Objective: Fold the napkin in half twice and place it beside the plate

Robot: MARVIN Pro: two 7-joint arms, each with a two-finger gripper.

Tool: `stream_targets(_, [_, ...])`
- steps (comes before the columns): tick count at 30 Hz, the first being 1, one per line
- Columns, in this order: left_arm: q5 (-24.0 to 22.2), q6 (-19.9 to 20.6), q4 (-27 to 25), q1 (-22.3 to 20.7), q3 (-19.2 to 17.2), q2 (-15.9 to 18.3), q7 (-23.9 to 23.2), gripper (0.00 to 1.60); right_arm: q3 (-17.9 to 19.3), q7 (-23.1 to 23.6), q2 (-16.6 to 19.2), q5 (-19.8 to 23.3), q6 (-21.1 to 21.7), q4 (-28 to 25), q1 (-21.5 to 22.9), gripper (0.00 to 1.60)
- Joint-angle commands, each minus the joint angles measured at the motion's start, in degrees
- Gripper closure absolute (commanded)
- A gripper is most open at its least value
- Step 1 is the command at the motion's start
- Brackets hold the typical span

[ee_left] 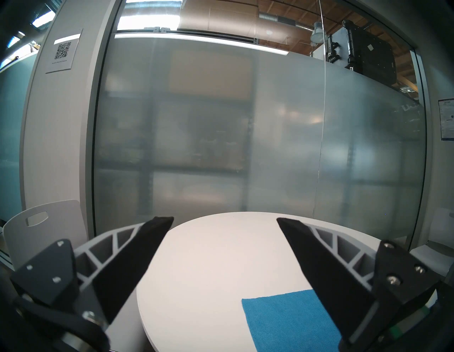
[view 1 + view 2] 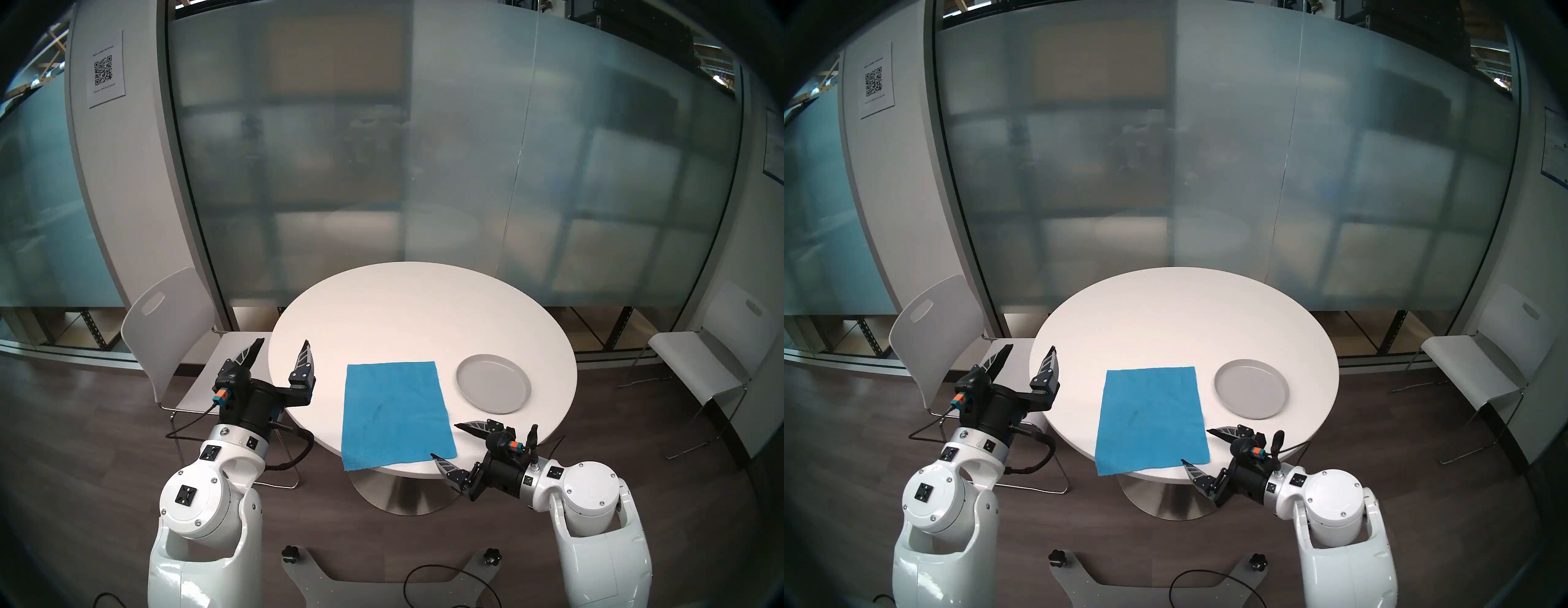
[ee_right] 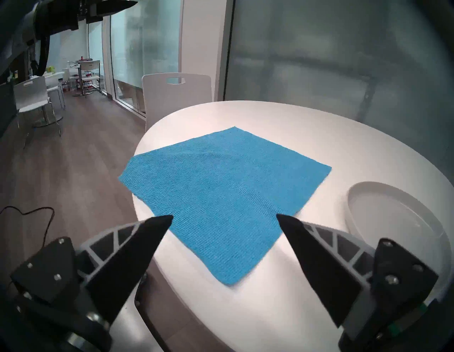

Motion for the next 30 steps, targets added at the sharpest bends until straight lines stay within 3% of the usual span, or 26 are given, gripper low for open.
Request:
stream_targets(1, [0.00,-0.09,-1.12,-0.02,0.00,0.00,0.00,0.00,-0.65,0.41,0.21,-0.26,-0.08,0.01,0.85,0.05])
stream_targets(30, [0.00,-0.10,-1.11,-0.02,-0.01,0.00,-0.01,0.00,-3.26,0.11,1.98,-5.33,-2.45,4.76,3.91,0.24])
